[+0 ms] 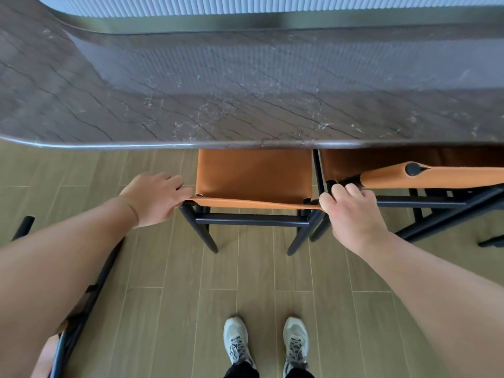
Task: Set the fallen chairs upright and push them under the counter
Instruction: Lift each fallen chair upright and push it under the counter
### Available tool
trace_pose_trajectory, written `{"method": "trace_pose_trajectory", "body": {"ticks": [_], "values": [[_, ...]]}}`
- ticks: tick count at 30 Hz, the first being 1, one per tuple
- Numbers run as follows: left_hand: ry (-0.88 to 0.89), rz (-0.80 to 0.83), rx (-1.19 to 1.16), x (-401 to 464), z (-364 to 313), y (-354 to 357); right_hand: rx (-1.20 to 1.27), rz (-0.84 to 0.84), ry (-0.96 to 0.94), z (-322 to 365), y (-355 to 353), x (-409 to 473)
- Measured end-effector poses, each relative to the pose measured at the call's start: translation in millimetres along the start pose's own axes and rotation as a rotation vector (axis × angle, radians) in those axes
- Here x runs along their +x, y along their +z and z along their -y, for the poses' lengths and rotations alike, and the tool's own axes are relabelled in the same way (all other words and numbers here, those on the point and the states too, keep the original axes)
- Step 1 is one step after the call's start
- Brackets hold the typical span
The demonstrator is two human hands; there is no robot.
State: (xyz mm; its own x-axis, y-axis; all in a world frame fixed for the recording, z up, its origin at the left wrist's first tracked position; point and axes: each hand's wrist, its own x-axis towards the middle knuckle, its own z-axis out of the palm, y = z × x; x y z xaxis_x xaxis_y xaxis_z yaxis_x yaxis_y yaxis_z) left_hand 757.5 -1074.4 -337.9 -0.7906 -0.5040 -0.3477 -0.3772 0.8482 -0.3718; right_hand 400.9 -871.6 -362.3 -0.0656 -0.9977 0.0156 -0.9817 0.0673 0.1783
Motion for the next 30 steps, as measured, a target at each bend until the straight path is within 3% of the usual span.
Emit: {"method": "trace_pose_trajectory", "body": {"ticks": [8, 17, 22, 30], "values": [[-0.021, -0.056, -0.039, 0, 36, 12, -0.028, 0.099, -0.016, 20, -15, 24], [-0.027, -0.294, -0.21, 18, 87, 10, -0.079, 0.122, 0.095, 20, -38, 75], [0.046, -0.28, -0.254, 22, 94, 13, -0.062, 0.106, 0.075, 20, -36, 78], [-0.064, -0.285, -0.363, 29, 63, 14, -0.052, 0.137, 0.099, -2, -28, 78]]}}
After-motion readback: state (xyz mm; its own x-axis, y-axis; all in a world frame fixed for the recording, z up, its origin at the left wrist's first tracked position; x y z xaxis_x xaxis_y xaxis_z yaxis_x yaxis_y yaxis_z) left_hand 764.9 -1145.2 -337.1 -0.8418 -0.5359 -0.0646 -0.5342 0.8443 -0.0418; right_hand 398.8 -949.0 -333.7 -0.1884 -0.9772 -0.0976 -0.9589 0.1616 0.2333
